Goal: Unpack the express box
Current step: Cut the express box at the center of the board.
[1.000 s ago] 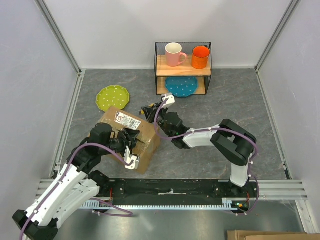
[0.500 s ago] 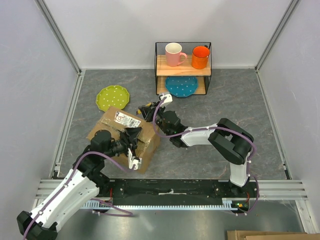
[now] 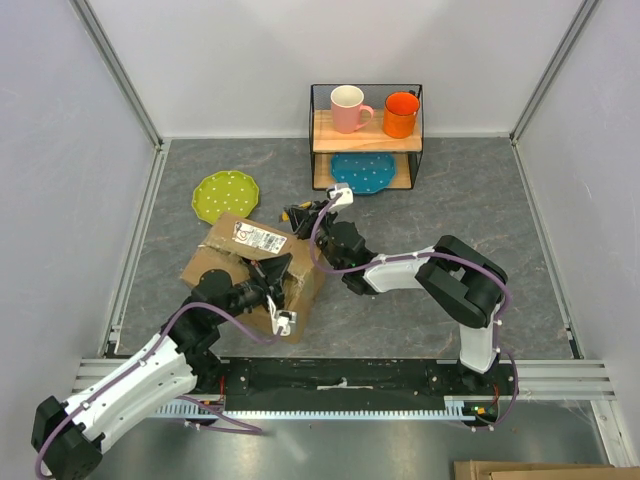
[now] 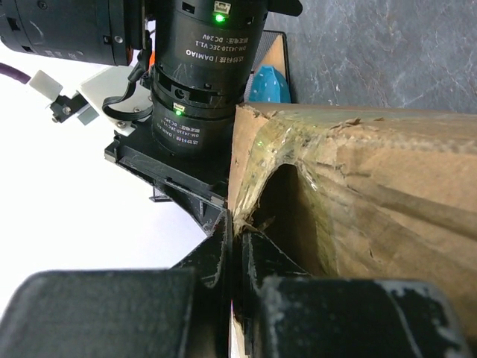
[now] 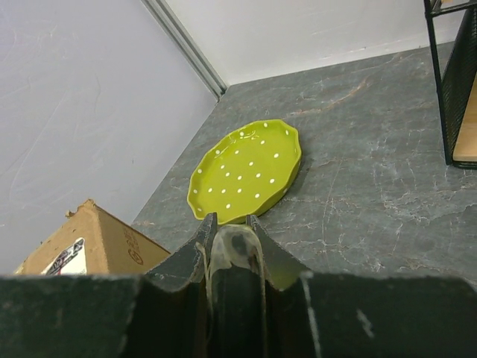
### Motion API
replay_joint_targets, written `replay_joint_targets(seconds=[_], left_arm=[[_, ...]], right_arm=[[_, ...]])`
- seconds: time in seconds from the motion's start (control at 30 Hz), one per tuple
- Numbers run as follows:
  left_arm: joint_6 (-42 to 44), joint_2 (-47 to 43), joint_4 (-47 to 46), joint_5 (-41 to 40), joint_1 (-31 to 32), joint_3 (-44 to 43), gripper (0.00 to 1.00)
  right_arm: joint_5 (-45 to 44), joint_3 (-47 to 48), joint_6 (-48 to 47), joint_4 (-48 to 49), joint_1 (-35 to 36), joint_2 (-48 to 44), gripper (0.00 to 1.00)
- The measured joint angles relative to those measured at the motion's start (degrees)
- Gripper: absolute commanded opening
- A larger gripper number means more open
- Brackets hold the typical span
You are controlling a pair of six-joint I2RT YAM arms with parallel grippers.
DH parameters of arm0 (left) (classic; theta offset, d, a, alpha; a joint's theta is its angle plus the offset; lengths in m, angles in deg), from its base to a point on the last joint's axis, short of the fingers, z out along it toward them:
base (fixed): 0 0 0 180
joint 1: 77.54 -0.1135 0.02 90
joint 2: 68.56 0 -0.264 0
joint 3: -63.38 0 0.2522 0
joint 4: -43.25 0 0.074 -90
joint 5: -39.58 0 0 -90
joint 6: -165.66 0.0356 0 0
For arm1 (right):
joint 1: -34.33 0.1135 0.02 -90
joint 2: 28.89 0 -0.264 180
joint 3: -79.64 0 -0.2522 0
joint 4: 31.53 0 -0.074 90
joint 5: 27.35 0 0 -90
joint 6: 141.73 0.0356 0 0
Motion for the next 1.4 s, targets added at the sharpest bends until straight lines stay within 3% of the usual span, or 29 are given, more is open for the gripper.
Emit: replay_joint_targets(seconds=[0.07, 0.23, 0.3, 0.33, 0.4, 0.53, 0.67, 0.83, 1.0, 1.13, 1.27, 1.4], left_arm=[[-1.1, 0.7, -1.9, -1.8, 1.4, 0.4, 0.21], [-2.6, 1.5, -6.9, -3.9, 2.7, 2.1, 0.37], [-2.8, 1.5, -9.0, -4.2, 2.7, 2.9, 0.33], [-3.2, 1.5, -9.9, -4.2, 2.7, 3.2, 0.15], [-4.5, 1.6, -10.3, -4.4, 2.7, 3.3, 0.02], [-7.2, 1.6, -8.3, -3.4, 2.7, 2.5, 0.02], [-14.2, 2.1, -0.4, -0.3, 2.5, -2.8, 0.02], [-23.6, 2.5, 8.9, 3.9, 1.9, -8.7, 0.02], [-27.3, 1.3, 11.9, 8.1, 1.2, -9.7, 0.02], [-28.2, -0.8, 11.6, 7.9, -0.9, -9.6, 0.02], [-29.8, -3.1, 7.8, 1.6, -4.3, -9.6, 0.02], [-30.4, -4.2, 6.8, 0.3, -4.8, -8.7, 0.02]], right_arm=[[0.0, -0.4, 0.0, 0.9, -0.2, 0.0, 0.0], [-0.1, -1.4, 0.6, 3.1, -0.3, 0.0, 0.0], [-0.1, -1.6, 1.1, 3.5, -0.3, 0.1, 0.0], [-0.2, -1.7, 1.5, 4.1, -0.3, 0.2, 0.0], [-0.3, -2.1, 2.1, 5.5, -0.2, 0.4, 0.0], [-1.0, -4.0, 3.8, 9.2, -0.2, 0.5, 0.0], [-2.3, -8.0, 5.3, 12.6, 0.5, -1.0, 0.0], [-3.7, -11.1, 6.2, 14.2, 2.1, -2.1, 0.0], [-4.1, -16.2, 5.4, 13.8, 3.1, -6.0, 0.0], [-6.9, -24.7, 0.8, 12.8, 3.0, -15.9, 0.0], [-7.9, -33.7, -7.0, 10.5, 4.6, -29.4, 0.0], [-7.4, -37.4, -13.1, 8.1, 4.9, -40.3, 0.0]])
